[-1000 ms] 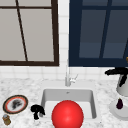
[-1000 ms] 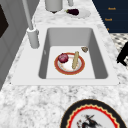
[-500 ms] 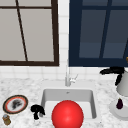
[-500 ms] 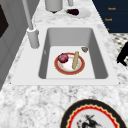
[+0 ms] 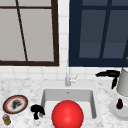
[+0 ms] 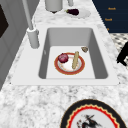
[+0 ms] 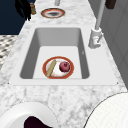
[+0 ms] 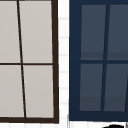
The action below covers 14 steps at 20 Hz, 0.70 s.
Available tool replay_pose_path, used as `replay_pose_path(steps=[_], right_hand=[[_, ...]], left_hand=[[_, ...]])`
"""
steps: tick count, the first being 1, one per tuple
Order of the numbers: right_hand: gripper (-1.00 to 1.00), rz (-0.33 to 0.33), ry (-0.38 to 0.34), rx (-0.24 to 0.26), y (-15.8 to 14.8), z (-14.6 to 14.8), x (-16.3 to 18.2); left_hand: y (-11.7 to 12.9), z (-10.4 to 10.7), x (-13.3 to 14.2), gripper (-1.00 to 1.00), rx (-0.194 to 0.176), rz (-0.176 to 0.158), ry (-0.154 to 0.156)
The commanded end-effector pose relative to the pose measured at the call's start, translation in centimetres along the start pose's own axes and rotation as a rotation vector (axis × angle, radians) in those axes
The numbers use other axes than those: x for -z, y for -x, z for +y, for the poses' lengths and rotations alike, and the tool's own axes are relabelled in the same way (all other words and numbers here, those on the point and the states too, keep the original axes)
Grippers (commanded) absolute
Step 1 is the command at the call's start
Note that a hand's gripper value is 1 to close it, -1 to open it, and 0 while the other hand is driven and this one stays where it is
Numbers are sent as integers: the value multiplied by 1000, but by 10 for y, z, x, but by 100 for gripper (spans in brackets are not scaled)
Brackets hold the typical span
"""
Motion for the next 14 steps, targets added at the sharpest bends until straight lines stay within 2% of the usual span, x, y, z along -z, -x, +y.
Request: replay_pose_path(steps=[1,2,3,5,7,11,13,14], right_hand=[[-100,7,-62,-11,-2,29,17],[-100,3,-70,-13,1,36,21],[-100,38,-81,2,7,38,35],[-100,99,-80,-4,11,48,32],[-100,148,-81,-41,7,52,27],[-100,244,-63,-75,7,58,27],[-100,293,-51,-75,7,60,28],[-100,316,-40,-57,8,62,28]], left_hand=[[0,0,0,0,0,0,0],[0,0,0,0,0,0,0],[0,0,0,0,0,0,0],[0,0,0,0,0,0,0],[0,0,0,0,0,0,0],[0,0,0,0,0,0,0],[0,0,0,0,0,0,0],[0,0,0,0,0,0,0]])
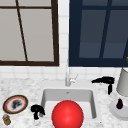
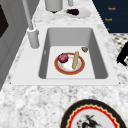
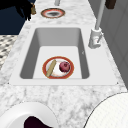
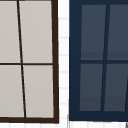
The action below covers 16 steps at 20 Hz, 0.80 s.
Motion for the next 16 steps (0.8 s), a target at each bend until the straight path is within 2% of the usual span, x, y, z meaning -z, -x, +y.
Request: replay_pose_path(steps=[1,3,7,16], right_hand=[[-100,117,50,-12,1,5,1],[-100,172,47,-18,4,11,2],[-100,264,65,16,8,19,7],[-100,445,73,20,23,22,26]], left_hand=[[0,0,0,0,0,0,0],[0,0,0,0,0,0,0],[0,0,0,0,0,0,0],[0,0,0,0,0,0,0]])
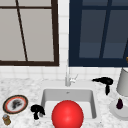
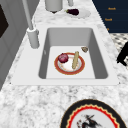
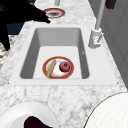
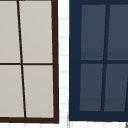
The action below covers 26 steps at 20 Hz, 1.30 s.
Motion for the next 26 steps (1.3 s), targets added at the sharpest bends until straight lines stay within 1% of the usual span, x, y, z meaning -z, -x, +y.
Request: replay_pose_path(steps=[1,3,4,7,8,11,13,17,18,21,26], right_hand=[[-100,107,46,6,1,-1,8],[-100,155,32,23,5,7,15],[-100,166,29,19,6,10,23],[-100,196,-27,-6,11,20,41],[-100,203,-33,-2,11,22,47],[-100,231,-59,43,10,30,65],[-100,258,-74,42,10,35,75],[-100,313,-61,19,20,27,99],[-100,323,-70,25,23,26,105],[-100,358,-70,6,22,24,120],[-100,436,-57,-15,25,16,145]], left_hand=[[0,0,0,0,0,0,0],[0,0,0,0,0,0,0],[0,0,0,0,0,0,0],[0,0,0,0,0,0,0],[0,0,0,0,0,0,0],[0,0,0,0,0,0,0],[0,0,0,0,0,0,0],[0,0,0,0,0,0,0],[0,0,0,0,0,0,0],[0,0,0,0,0,0,0],[0,0,0,0,0,0,0]])
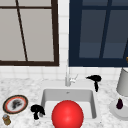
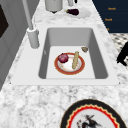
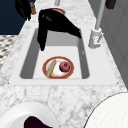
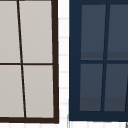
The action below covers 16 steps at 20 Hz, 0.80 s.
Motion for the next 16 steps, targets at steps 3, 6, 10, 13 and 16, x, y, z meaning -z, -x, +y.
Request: replay_pose_path(steps=[3,6,10,13,16], right_hand=[[-100,119,51,-48,-8,-14,27],[-100,164,65,-55,-12,-19,43],[-100,216,79,-53,-17,-27,66],[-100,241,84,-59,-27,-32,84],[-100,252,56,-80,-41,-33,103]], left_hand=[[0,0,0,0,0,0,0],[0,0,0,0,0,0,0],[0,0,0,0,0,0,0],[0,0,0,0,0,0,0],[0,0,0,0,0,0,0]])
